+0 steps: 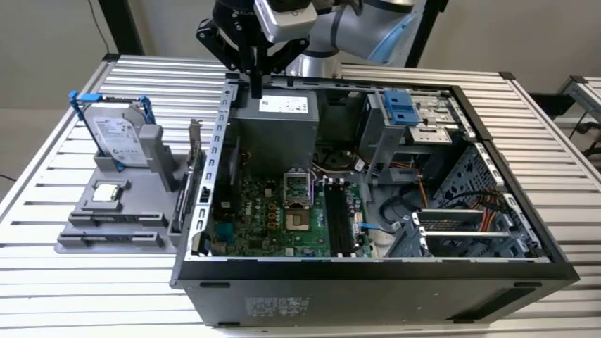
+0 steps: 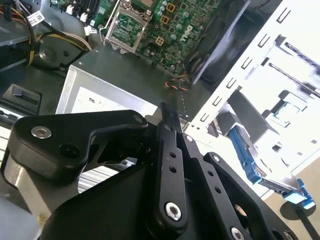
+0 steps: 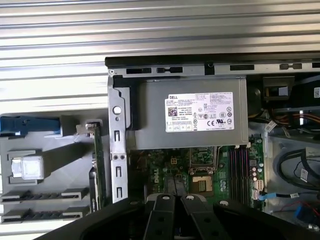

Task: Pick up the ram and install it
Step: 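Reach for the ram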

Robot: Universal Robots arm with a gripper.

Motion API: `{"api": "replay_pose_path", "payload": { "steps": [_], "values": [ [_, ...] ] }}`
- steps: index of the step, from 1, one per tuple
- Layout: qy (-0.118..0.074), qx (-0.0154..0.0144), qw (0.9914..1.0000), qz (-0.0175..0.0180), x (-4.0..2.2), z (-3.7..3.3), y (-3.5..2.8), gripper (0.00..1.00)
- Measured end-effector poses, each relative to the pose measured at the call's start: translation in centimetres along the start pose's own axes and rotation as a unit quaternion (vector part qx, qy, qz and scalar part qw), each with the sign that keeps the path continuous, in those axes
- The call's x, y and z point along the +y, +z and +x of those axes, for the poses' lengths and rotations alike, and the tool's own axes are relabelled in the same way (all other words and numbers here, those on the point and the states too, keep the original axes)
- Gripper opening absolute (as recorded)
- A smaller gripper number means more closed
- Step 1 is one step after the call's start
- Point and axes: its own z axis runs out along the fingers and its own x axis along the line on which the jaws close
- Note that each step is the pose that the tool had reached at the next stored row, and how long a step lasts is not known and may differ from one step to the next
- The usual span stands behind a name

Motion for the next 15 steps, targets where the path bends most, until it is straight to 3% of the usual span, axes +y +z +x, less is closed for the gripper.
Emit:
{"api": "replay_pose_path", "payload": {
  "steps": [15],
  "values": [
    [0.000, 0.0001, 1.00000, 0.0001, -0.15, 2.18, -0.06, 0.00]
  ]
}}
